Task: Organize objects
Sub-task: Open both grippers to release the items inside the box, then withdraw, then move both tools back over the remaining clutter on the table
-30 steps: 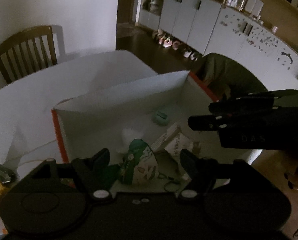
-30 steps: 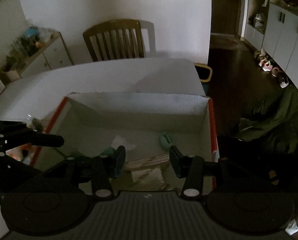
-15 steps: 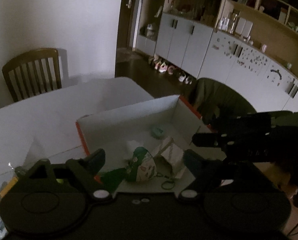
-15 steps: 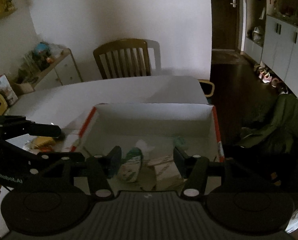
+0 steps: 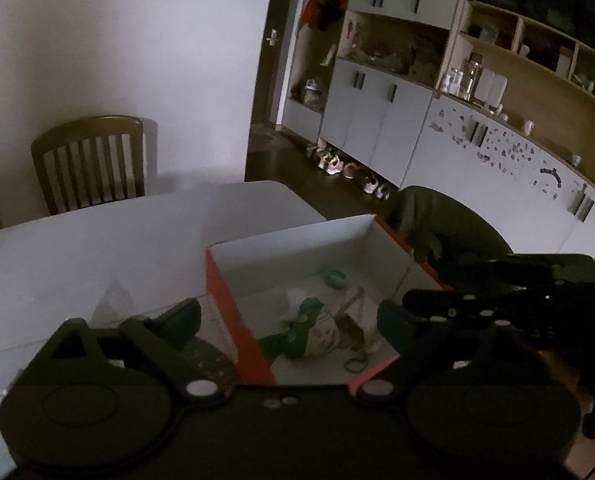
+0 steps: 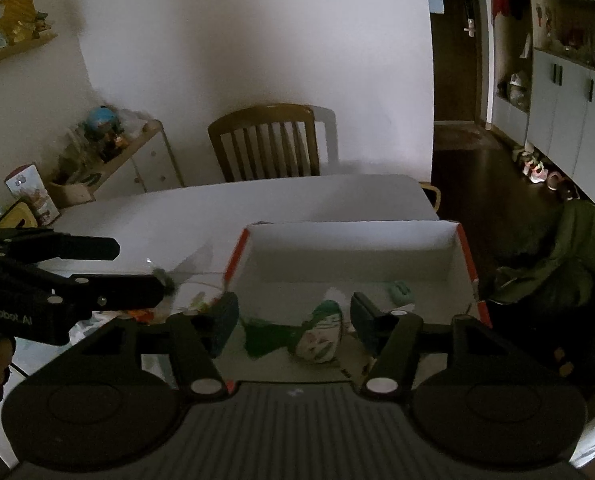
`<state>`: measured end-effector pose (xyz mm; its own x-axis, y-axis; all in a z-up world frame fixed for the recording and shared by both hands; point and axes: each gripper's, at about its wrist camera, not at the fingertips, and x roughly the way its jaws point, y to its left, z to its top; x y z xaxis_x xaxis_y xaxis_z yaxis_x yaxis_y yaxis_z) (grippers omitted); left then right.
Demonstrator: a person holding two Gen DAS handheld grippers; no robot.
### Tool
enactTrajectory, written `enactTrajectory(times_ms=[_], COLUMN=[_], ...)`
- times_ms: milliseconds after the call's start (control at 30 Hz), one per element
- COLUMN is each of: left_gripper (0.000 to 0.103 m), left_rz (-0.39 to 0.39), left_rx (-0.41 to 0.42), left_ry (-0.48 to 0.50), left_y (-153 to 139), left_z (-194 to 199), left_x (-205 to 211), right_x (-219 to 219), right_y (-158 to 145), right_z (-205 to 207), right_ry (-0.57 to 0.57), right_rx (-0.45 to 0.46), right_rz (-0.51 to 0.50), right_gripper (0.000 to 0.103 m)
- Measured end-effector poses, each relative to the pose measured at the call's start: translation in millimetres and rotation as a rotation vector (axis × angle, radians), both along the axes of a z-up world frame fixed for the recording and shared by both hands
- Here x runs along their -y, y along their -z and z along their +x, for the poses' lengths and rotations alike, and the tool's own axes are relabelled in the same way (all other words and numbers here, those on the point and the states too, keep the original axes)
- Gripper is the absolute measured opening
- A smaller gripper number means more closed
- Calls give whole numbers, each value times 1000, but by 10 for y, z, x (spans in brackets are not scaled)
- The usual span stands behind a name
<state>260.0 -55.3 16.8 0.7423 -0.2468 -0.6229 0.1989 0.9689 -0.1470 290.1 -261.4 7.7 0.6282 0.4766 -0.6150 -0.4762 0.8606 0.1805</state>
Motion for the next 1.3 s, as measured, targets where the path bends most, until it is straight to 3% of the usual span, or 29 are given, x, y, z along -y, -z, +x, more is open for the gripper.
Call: enactTrajectory(times_ms=[200, 600, 867, 1067, 1300], left_gripper=[103, 103, 103, 103, 103], left_rz=[-33, -69, -9, -31, -4], left_rx=[7, 10, 6, -45, -88], left_ry=[-46, -149, -198, -218, -229], left_y=[-28, 23, 152, 364, 663], left_z=[-154, -400, -543, -602, -622], left_x=[-288, -1108, -1596, -1911, -2130], right_x=[-186, -816, -1220, -1553, -1861], right_y=[-29, -9, 77, 173, 379], right_z=[-202, -580, -672, -691, -687], right_ry=[11, -50, -55, -45, -33], right_rx=[21, 63, 75, 90, 39], right_rz=[32, 50, 44, 16, -11], right_gripper=[76, 94, 96, 96, 96])
